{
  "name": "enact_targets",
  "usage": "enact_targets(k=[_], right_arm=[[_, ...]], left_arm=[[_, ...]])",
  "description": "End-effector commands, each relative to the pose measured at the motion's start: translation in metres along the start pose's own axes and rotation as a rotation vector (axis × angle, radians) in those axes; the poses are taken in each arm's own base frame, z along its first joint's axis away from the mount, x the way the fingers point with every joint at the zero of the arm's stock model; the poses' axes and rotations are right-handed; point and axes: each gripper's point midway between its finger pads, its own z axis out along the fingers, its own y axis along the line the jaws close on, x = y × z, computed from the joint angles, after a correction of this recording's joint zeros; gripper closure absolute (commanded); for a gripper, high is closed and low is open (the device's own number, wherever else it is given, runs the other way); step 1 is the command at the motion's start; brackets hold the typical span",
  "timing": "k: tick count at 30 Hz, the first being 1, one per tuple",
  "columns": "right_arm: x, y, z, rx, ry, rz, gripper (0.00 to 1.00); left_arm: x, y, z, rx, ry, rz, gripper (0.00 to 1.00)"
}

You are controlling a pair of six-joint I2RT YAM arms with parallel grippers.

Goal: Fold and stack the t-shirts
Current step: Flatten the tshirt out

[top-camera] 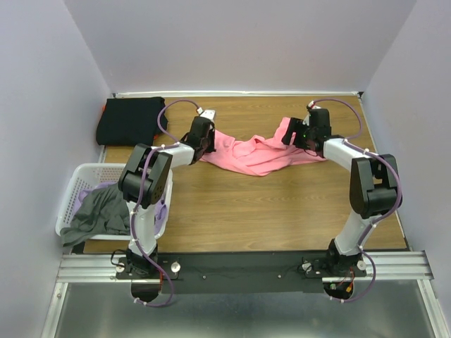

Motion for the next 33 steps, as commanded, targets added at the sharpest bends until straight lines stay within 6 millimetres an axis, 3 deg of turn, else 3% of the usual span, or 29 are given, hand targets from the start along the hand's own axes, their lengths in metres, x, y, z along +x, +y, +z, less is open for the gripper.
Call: enact_targets(k=[1,5,12,15,19,25,33], right_arm=[[-0.006,0.001,-0.010,0.010,-0.029,-0.015,0.16],[-0.010,-0.003,-0.016,0.036,-0.050,-0.014,0.15],[-0.026,-0.030,-0.034,0.148,-0.118,0.004,0.11],[-0.028,-0.044,-0.040,0.192,-0.134,0.019,0.10],[-0.031,-0.061,-0.048,0.242,-0.152,0.046,0.09],[-0.023,-0.083,-0.040,0.276,-0.124,0.086,0.09],[-0.014,-0.092,-0.029,0.285,-0.089,0.103,0.11]], left_arm=[[0.002,0.001,-0.003,-0.011,0.002,0.009,0.99],[-0.014,-0.002,-0.010,-0.003,-0.040,0.004,1.00],[-0.082,-0.002,-0.050,-0.003,-0.210,-0.006,1.00],[-0.097,0.004,-0.060,-0.007,-0.245,-0.012,1.00],[-0.107,0.017,-0.074,-0.013,-0.284,-0.027,1.00],[-0.112,0.033,-0.094,-0.022,-0.323,-0.038,1.00],[-0.119,0.051,-0.113,-0.029,-0.365,-0.061,1.00]])
